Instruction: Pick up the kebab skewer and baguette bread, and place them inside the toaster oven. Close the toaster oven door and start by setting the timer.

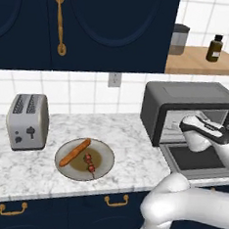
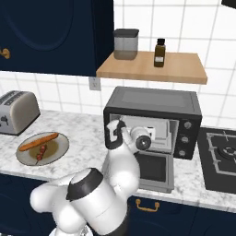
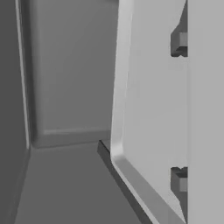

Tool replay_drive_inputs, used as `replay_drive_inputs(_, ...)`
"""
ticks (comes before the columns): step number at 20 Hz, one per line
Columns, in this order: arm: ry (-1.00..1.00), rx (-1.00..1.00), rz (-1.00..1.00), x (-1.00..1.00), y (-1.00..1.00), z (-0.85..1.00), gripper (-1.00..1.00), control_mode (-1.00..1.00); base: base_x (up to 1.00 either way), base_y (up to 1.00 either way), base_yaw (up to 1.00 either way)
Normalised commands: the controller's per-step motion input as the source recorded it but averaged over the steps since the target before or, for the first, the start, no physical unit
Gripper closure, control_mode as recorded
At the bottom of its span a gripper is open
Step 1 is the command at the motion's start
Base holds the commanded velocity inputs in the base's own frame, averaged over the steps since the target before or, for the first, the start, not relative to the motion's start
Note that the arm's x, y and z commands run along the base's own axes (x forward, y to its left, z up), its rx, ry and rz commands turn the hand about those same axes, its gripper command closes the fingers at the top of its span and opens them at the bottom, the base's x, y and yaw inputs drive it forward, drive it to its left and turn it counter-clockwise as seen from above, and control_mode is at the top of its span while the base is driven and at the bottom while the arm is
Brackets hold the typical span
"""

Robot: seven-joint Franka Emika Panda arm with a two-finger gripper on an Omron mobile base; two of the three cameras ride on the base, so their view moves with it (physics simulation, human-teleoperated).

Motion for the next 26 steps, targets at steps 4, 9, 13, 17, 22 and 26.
replay_drive_inputs(4,0.27,0.00,0.00,-1.00,-0.12,-0.44,-1.00,-1.00,0.00,0.00,0.00)
replay_drive_inputs(9,0.32,0.00,0.00,-1.00,-0.07,-0.12,-1.00,-1.00,0.00,0.00,0.00)
replay_drive_inputs(13,0.42,-0.01,0.00,-0.93,-0.11,-0.06,-1.00,-1.00,0.00,0.00,0.00)
replay_drive_inputs(17,0.23,0.00,0.01,-0.71,0.02,0.64,-1.00,-1.00,0.00,0.00,0.00)
replay_drive_inputs(22,0.06,-0.02,0.12,-0.93,0.30,0.85,-1.00,-1.00,0.00,0.00,0.00)
replay_drive_inputs(26,0.02,-0.09,0.07,-0.95,0.73,0.50,-1.00,-1.00,0.00,0.00,0.00)
